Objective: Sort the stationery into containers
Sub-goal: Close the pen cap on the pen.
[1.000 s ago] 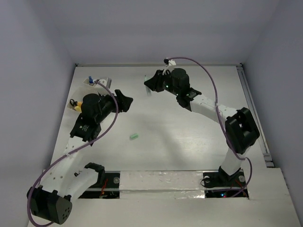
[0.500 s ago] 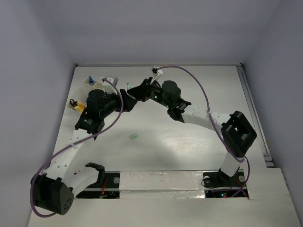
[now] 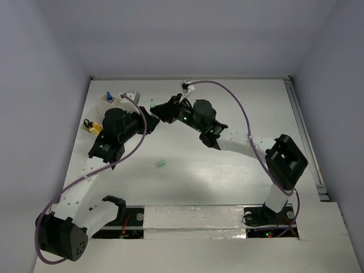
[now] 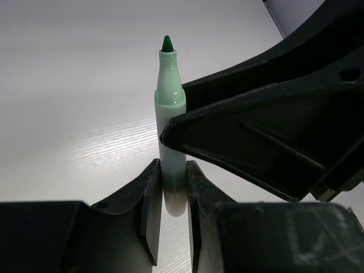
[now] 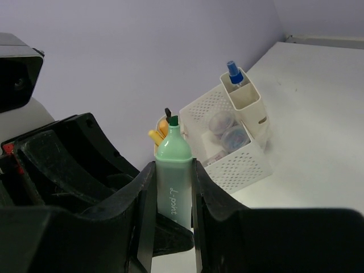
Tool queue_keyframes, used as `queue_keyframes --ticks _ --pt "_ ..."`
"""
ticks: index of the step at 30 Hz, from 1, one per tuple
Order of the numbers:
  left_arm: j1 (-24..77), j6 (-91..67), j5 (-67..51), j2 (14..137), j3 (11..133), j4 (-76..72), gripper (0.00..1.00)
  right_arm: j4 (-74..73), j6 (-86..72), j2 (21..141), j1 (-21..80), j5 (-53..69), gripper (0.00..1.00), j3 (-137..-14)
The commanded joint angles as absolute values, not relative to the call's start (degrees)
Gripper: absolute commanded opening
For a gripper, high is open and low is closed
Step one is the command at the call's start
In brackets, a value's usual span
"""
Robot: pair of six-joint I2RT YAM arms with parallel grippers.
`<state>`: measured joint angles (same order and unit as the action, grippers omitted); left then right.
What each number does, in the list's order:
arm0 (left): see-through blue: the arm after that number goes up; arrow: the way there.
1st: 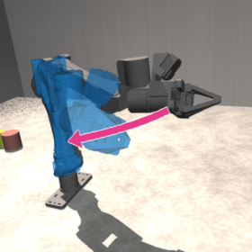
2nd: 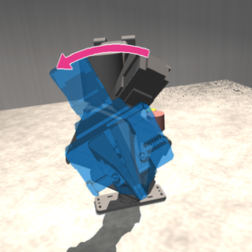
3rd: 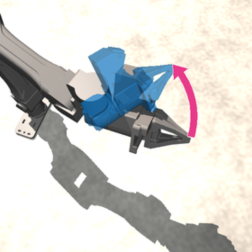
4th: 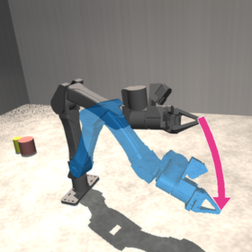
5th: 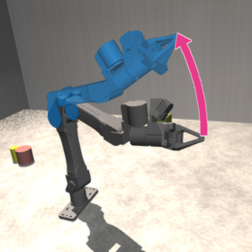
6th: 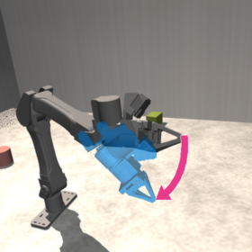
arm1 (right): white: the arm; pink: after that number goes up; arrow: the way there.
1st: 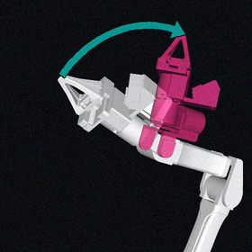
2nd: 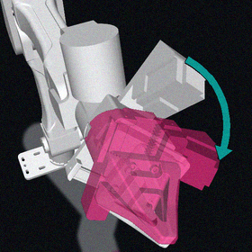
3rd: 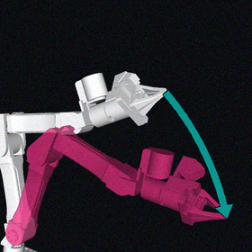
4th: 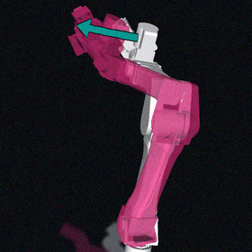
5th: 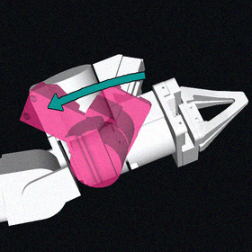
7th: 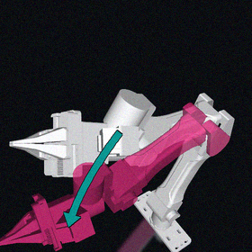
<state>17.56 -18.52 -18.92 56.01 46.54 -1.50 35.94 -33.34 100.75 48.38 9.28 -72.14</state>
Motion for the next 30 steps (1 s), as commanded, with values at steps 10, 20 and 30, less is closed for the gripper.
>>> queue_keyframes --ticks 10,20,30 --pt "17.05 -13.36 -20.29 47.38 49.57 -2.20 0.00 37.72 -28.51 92.21 34.29 44.50 0.59 -66.98" --pt "17.05 -16.86 -42.26 42.63 47.73 -12.73 0.00 5.56 5.25 91.58 34.45 58.89 0.00 -69.69" --pt "16.52 -21.98 -48.26 38.50 49.48 -20.13 0.00 -14.32 18.37 105.72 46.92 45.28 0.47 -79.00"
